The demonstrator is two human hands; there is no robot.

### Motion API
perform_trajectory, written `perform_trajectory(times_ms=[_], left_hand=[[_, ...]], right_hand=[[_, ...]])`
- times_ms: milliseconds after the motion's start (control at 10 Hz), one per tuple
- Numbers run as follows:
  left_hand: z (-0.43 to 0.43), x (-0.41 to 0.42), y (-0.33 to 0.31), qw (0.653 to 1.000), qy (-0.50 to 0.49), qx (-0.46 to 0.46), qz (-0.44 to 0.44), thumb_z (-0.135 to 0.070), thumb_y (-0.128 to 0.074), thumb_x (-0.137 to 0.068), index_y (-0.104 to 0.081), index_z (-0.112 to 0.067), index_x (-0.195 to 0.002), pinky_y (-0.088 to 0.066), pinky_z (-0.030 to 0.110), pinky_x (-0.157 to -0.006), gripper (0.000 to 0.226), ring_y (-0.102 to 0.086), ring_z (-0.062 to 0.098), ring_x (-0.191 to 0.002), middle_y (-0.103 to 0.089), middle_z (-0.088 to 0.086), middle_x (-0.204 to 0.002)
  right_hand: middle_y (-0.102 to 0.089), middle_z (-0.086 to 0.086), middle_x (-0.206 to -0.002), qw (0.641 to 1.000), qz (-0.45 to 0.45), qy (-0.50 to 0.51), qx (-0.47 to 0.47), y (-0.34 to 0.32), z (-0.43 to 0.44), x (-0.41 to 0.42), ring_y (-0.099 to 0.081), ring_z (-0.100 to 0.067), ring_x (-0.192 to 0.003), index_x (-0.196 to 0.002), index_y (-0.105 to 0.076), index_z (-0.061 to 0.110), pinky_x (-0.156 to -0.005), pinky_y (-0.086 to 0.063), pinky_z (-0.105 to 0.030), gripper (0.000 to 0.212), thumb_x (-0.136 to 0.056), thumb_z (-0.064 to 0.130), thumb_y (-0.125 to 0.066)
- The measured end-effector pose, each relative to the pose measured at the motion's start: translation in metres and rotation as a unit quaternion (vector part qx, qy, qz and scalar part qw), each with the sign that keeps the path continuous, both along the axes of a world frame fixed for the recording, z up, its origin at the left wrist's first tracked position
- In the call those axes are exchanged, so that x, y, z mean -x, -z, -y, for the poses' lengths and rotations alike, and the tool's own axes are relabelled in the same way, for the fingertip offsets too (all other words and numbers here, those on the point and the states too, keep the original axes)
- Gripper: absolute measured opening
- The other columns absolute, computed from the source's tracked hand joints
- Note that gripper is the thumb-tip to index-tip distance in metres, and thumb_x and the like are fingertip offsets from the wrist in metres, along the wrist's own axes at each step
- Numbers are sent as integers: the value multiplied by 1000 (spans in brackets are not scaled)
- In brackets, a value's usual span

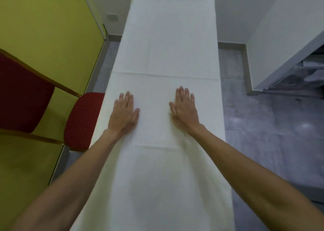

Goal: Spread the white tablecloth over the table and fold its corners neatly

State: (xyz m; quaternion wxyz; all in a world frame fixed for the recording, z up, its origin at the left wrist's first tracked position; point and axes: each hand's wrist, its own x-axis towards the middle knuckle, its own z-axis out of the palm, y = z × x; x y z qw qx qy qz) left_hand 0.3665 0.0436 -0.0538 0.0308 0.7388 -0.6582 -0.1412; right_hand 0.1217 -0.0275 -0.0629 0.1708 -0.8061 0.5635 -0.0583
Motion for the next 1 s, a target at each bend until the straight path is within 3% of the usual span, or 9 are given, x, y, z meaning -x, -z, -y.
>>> perform_trajectory(times_ms=[100,200,400,600,800,1000], left_hand=[[70,28,8,997,79,16,-16,-38,-20,-100,-16,-2,-155,-9,48,-122,66,-8,32,-152,-11,15,-164],[125,35,18,996,90,20,1,-34,-24,-105,-13,-3,-155,-6,48,-123,61,-5,30,-152,-9,13,-165],[152,-23,32,992,119,41,26,-47,-22,-103,-12,-16,-158,-2,45,-123,63,-2,25,-153,-6,5,-166],[155,-89,34,997,66,40,29,-58,-16,-99,-9,-25,-158,-2,48,-122,68,2,25,-153,-2,2,-166],[154,-94,32,999,31,14,40,-53,-21,-103,-5,-15,-158,0,48,-122,69,6,29,-152,1,7,-166],[150,-80,-20,995,33,-70,57,-53,-21,-102,-7,-3,-156,-3,49,-123,75,0,33,-152,-2,16,-165]], right_hand=[[-7,-16,-167,999,-1,-52,-6,4,39,-44,-3,-32,-155,-158,-11,2,-126,-1,-49,61,-108,33,-28],[-5,-13,-168,998,-32,-57,-13,10,82,-52,-2,-28,-156,-159,-9,5,-125,-1,-49,63,-108,39,-22],[1,-7,-169,997,-76,-29,10,18,118,23,2,-21,-156,-160,-4,9,-126,2,-44,68,-106,48,-19],[2,-5,-169,993,-85,85,-4,20,124,104,2,-19,-156,-160,-5,11,-126,1,-46,71,-105,52,-22],[2,-6,-169,992,-98,81,-1,20,122,105,4,-19,-156,-160,-4,10,-125,3,-46,71,-105,51,-21],[-1,-16,-168,983,-147,75,-81,-27,133,85,-1,-30,-155,-158,-5,2,-125,-2,-50,78,-104,55,-21]])
